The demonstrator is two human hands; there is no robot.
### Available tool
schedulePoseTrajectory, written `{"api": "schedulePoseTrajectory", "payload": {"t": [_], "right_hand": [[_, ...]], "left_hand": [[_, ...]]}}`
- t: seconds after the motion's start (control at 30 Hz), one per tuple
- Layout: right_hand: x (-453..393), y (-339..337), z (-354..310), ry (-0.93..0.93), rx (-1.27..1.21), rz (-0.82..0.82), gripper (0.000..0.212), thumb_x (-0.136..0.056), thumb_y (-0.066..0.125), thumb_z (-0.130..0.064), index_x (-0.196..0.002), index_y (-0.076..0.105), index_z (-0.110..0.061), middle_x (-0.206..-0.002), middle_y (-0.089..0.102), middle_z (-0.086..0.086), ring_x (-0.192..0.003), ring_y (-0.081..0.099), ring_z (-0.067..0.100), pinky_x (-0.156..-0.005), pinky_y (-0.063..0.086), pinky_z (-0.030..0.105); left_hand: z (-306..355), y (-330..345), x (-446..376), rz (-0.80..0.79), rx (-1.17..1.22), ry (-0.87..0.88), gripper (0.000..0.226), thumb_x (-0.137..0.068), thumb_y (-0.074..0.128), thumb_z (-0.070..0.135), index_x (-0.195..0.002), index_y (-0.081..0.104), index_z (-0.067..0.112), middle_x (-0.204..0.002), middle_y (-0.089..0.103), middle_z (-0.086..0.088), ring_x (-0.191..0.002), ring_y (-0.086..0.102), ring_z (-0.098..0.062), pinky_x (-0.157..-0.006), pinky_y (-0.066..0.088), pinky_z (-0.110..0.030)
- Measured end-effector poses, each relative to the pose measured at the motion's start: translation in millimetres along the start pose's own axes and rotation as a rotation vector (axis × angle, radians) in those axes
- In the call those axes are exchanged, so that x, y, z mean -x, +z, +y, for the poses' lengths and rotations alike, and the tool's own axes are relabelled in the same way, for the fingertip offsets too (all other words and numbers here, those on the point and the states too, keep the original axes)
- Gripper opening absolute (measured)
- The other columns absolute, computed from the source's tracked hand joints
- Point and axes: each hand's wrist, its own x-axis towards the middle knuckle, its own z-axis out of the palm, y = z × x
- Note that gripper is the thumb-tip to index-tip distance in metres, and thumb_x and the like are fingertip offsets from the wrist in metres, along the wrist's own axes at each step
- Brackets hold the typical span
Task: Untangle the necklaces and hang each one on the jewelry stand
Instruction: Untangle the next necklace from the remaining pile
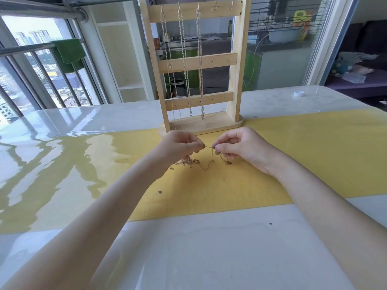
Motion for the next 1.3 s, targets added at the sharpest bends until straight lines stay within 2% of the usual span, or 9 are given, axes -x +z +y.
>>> {"api": "schedulePoseTrajectory", "payload": {"t": [0.07,0.2,0.3,0.37,0.47,0.57,0.93,1.1,1.3], "right_hand": [[0,0,0,-0.001,-0.004,0.002,0.01,-0.085,0.065,-0.001,-0.08,0.068,-0.008,-0.063,0.065,-0.001,-0.053,0.051,0.006,-0.053,0.041,0.018],[1,-1,-2,0.012,-0.017,0.001,0.007,-0.085,0.066,-0.004,-0.079,0.067,-0.009,-0.061,0.061,-0.003,-0.047,0.047,0.004,-0.053,0.039,0.02],[1,0,-4,0.014,-0.046,-0.018,0.006,-0.085,0.066,-0.004,-0.08,0.067,-0.008,-0.061,0.061,-0.002,-0.051,0.047,0.007,-0.05,0.037,0.019],[1,1,-5,0.008,-0.066,-0.043,0.005,-0.086,0.065,-0.004,-0.082,0.067,-0.006,-0.058,0.061,-0.005,-0.052,0.046,0.009,-0.049,0.036,0.018],[1,1,-6,0.01,-0.065,-0.074,0.003,-0.087,0.064,-0.003,-0.085,0.066,-0.005,-0.057,0.06,-0.006,-0.053,0.047,0.008,-0.05,0.037,0.019],[2,1,-7,0.02,-0.061,-0.096,0.005,-0.088,0.061,-0.003,-0.086,0.065,-0.005,-0.056,0.057,-0.006,-0.052,0.047,0.007,-0.053,0.037,0.021],[3,0,-10,0.019,-0.149,-0.132,0.007,-0.09,0.058,-0.003,-0.088,0.064,-0.001,-0.059,0.055,0.0,-0.053,0.048,0.01,-0.052,0.036,0.021],[3,1,-9,0.011,-0.143,-0.154,0.007,-0.091,0.058,-0.006,-0.088,0.064,-0.003,-0.062,0.056,0.0,-0.055,0.049,0.009,-0.054,0.037,0.022],[3,2,-9,0.015,-0.164,-0.177,0.007,-0.089,0.06,-0.008,-0.091,0.066,-0.005,-0.069,0.06,-0.001,-0.067,0.052,0.01,-0.059,0.042,0.022]], "left_hand": [[2,-1,1,-0.026,-0.027,0.0,0.013,-0.09,0.061,0.013,-0.078,0.067,0.014,-0.06,0.057,0.011,-0.062,0.045,-0.012,-0.061,0.038,-0.022],[3,0,3,-0.032,-0.155,0.026,0.009,-0.089,0.063,0.022,-0.083,0.069,0.018,-0.083,0.065,0.002,-0.075,0.056,-0.015,-0.069,0.044,-0.03],[4,2,4,0.032,-0.12,0.2,0.008,-0.088,0.065,0.016,-0.081,0.068,0.017,-0.078,0.065,0.007,-0.073,0.056,-0.008,-0.067,0.045,-0.025],[5,4,3,0.041,-0.183,0.346,0.012,-0.086,0.066,0.011,-0.078,0.067,0.019,-0.075,0.065,0.01,-0.068,0.056,0.001,-0.067,0.046,-0.016],[5,6,3,0.06,-0.29,0.444,0.019,-0.083,0.067,0.007,-0.075,0.065,0.024,-0.07,0.064,0.014,-0.064,0.057,0.003,-0.062,0.045,-0.013],[4,7,4,0.083,-0.34,0.482,0.017,-0.08,0.068,0.005,-0.076,0.065,0.021,-0.069,0.061,0.017,-0.065,0.056,0.004,-0.055,0.039,-0.007],[5,5,4,0.126,-0.415,0.548,0.013,-0.077,0.072,0.011,-0.075,0.064,0.021,-0.07,0.061,0.016,-0.07,0.055,-0.001,-0.059,0.039,-0.008],[2,11,4,0.176,-0.428,0.58,0.003,-0.068,0.061,0.025,-0.069,0.059,0.024,-0.065,0.058,0.016,-0.069,0.057,-0.002,-0.06,0.042,-0.012],[1,15,6,0.222,-0.362,0.602,0.008,-0.061,0.052,0.04,-0.063,0.051,0.032,-0.063,0.054,0.015,-0.064,0.056,-0.003,-0.058,0.046,-0.017]]}}
